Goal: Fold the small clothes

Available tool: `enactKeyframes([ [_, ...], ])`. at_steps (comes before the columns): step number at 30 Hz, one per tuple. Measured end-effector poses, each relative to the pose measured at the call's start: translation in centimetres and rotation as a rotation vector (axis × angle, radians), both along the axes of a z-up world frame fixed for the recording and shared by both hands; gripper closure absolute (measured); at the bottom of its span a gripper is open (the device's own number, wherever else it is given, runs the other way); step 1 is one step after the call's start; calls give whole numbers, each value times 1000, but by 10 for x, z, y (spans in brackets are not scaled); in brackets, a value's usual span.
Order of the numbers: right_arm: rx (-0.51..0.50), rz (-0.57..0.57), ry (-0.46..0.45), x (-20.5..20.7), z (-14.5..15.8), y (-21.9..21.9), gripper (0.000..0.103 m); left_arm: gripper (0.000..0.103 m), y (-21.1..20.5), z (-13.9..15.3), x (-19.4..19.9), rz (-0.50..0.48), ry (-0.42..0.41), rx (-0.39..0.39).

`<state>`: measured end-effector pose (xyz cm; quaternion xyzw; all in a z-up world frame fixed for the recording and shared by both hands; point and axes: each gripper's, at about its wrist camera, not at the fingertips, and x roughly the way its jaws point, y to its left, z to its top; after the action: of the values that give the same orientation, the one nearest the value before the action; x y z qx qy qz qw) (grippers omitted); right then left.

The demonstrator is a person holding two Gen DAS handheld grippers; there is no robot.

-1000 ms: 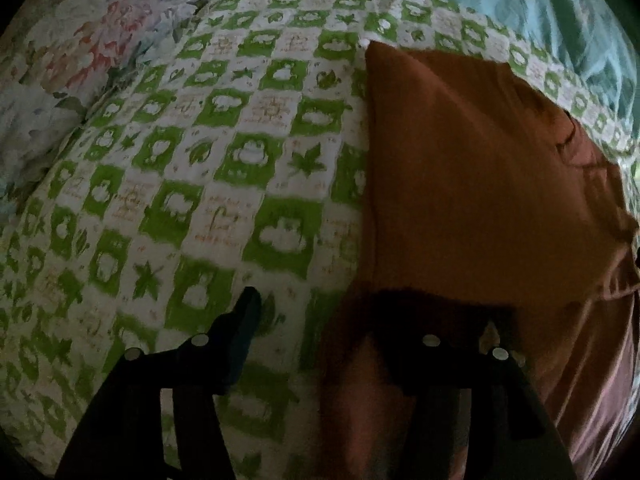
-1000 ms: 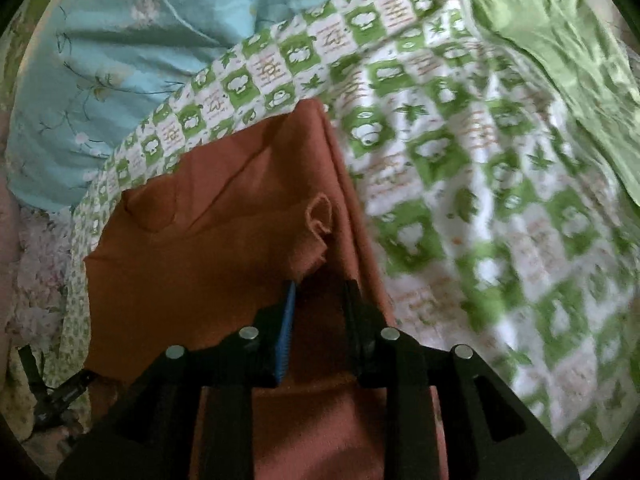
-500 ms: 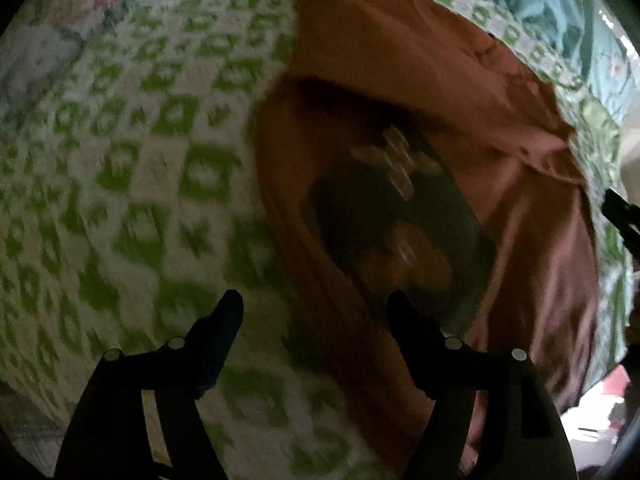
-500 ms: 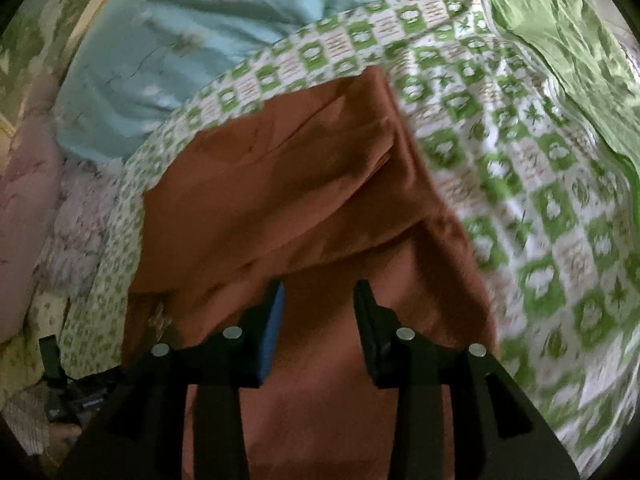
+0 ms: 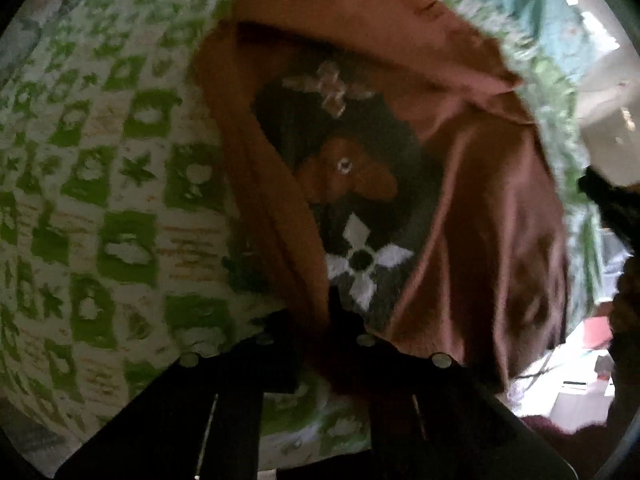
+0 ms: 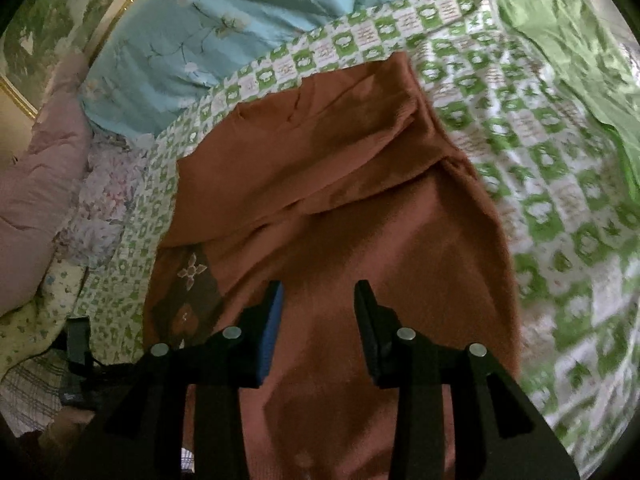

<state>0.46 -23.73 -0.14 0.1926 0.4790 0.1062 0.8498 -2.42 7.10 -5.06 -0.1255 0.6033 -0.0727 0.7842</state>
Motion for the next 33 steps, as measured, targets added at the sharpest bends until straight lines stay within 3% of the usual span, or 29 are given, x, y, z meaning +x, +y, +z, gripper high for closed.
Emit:
enactKeyframes([
  [3,-12,-16,1,-20,4,-15,65,98,23,11,-19,-9,-64,-13],
  [7,-37,-68,47,-50,-7,-40,65,96,56,-6,-37,30,-38,-75],
  [9,-38,-100,79,-62,-15,-52,65,77,66,-21,-45,68,14,-118],
  [13,-45,-99,136,-82,-26,-64,65,53,73,-35,-45,99,36,-226],
  [15,-53,-101,152,-90,-31,-68,65,36,67,-34,-48,81,40,-240],
  [17,-48,-100,168,-100,-35,-72,64,32,56,-33,-51,42,42,-211],
  [22,-8,-78,201,-119,-50,-70,60,32,18,-37,-57,-40,28,-124],
  [25,14,-51,238,-124,-67,-60,60,32,11,-37,-60,-45,20,-119],
  [28,12,-60,213,-128,-74,-54,59,47,13,-38,-62,-47,15,-128],
  [30,47,-78,208,-129,-74,-58,59,63,16,-39,-64,-36,15,-148],
  [33,99,-92,196,-128,-76,-66,59,70,17,-43,-64,-32,13,-158],
])
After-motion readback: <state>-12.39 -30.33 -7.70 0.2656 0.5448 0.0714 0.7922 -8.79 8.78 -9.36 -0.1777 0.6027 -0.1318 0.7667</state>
